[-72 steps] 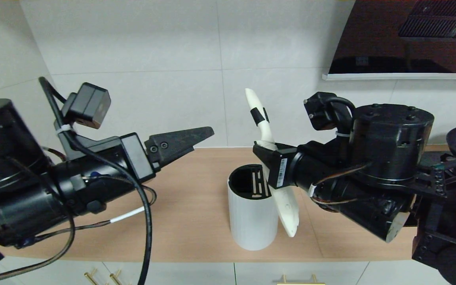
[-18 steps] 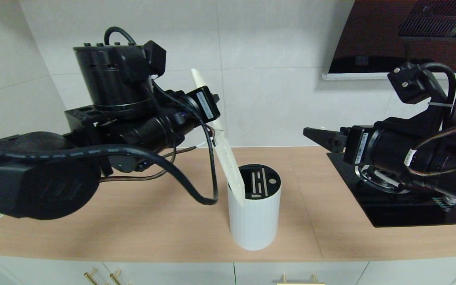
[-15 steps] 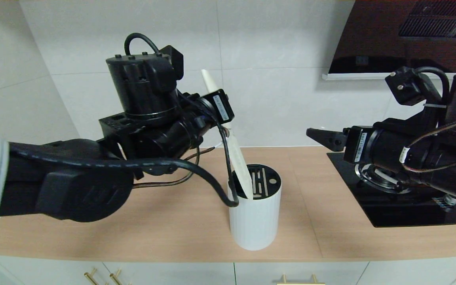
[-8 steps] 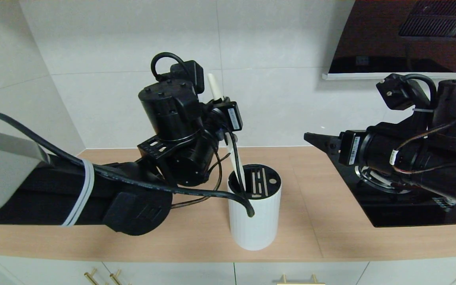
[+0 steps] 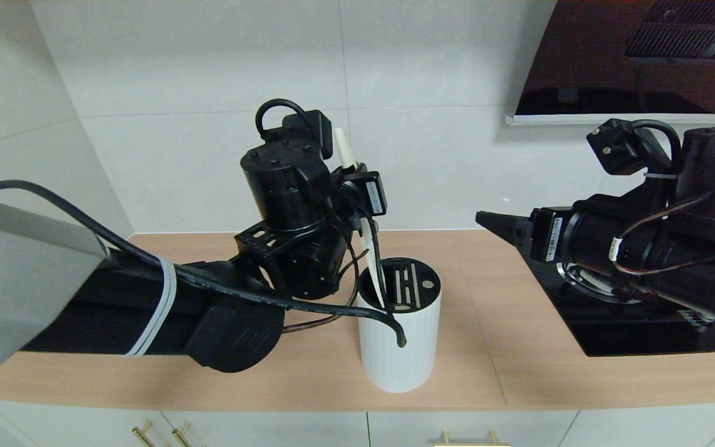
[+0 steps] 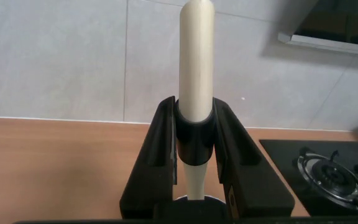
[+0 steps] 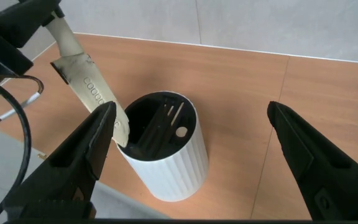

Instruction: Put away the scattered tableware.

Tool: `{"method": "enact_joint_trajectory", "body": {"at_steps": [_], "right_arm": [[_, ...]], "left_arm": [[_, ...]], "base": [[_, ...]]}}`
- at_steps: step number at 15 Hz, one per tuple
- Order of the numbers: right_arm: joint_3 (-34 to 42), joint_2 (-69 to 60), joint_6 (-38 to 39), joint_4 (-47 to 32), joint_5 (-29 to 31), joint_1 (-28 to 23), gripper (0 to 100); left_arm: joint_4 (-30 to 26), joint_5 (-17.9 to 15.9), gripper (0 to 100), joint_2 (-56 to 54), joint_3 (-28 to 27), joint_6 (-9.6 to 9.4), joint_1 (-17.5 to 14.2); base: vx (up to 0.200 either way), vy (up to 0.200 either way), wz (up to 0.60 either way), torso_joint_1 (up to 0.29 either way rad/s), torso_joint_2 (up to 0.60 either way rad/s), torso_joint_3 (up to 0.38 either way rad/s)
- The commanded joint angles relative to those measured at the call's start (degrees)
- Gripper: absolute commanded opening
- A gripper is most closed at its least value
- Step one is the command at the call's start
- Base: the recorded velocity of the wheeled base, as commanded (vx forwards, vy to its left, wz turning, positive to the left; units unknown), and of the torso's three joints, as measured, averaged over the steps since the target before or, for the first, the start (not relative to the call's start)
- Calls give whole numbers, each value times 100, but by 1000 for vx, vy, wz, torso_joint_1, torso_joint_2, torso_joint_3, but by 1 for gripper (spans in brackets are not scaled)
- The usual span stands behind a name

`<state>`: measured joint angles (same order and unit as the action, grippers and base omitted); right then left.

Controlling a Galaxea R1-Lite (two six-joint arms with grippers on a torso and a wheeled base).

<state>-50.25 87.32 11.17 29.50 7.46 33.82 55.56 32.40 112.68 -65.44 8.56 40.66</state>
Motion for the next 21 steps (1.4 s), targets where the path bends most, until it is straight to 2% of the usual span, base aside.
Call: {"method": "enact_joint_trajectory", "body": {"at_steps": [1, 8, 13, 17, 21], "right_arm": [[6, 22, 0, 3, 1, 11, 100], [6, 22, 0, 3, 10, 11, 100], [6, 13, 0, 3, 10, 11, 100], [15, -5, 0, 3, 19, 11, 100], [15, -13, 0, 3, 19, 11, 100]], "left_arm": [[-2, 64, 0, -9, -83, 23, -5], [315, 179, 0, 369, -268, -3, -49], [482, 179, 0, 448, -259, -161, -58], [438, 302, 0, 659, -241, -170, 118], [446, 398, 0, 949, -232, -293, 153]], "base": [[0, 0, 0, 0, 0, 0], [0, 0, 0, 0, 0, 0], [0, 0, 0, 0, 0, 0], [0, 0, 0, 0, 0, 0], [0, 0, 0, 0, 0, 0]]}}
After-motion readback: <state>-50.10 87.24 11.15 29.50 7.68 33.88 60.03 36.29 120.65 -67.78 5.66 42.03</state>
